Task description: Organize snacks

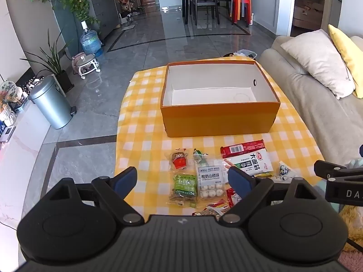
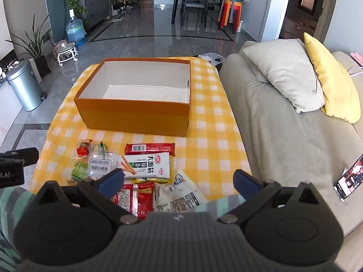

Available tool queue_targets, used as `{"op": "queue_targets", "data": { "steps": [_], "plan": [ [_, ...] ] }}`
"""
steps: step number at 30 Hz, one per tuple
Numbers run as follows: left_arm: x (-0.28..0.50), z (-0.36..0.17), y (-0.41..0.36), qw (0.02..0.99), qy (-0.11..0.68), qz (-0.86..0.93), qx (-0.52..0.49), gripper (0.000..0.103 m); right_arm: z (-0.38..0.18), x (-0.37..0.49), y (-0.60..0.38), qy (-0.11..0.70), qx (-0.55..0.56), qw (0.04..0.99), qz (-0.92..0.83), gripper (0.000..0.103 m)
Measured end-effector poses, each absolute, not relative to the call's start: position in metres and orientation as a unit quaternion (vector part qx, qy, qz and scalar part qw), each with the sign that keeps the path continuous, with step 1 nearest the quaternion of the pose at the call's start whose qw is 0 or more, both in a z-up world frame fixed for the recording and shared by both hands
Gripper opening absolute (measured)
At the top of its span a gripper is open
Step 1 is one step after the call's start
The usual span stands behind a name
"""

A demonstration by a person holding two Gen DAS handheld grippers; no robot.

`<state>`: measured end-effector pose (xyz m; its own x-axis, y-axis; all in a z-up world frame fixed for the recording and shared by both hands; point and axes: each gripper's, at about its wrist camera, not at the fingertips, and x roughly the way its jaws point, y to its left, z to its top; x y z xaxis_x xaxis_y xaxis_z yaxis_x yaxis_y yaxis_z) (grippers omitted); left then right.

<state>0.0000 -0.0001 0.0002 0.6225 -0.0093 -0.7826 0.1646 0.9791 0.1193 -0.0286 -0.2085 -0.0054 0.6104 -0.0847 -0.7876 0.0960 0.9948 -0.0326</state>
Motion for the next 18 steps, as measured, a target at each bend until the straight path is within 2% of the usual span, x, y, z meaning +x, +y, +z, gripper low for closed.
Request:
{"op": "queue_targets", "data": {
  "steps": [3, 18],
  "plan": [
    [0.0003, 0.0003, -0.0007, 0.895, 0.433, -0.049, 0.090, 0.098, -0.0057, -0.0286, -0.2084, 0.440, 0.008, 0.897, -0.049, 0.099],
    [0.0025, -0.0016, 0.0008, 0.894, 0.438, -0.044, 0.080, 0.098, -0.0074, -0.0279, -0.2086, 0.439, 0.009, 0.897, -0.049, 0.099]
  ]
}}
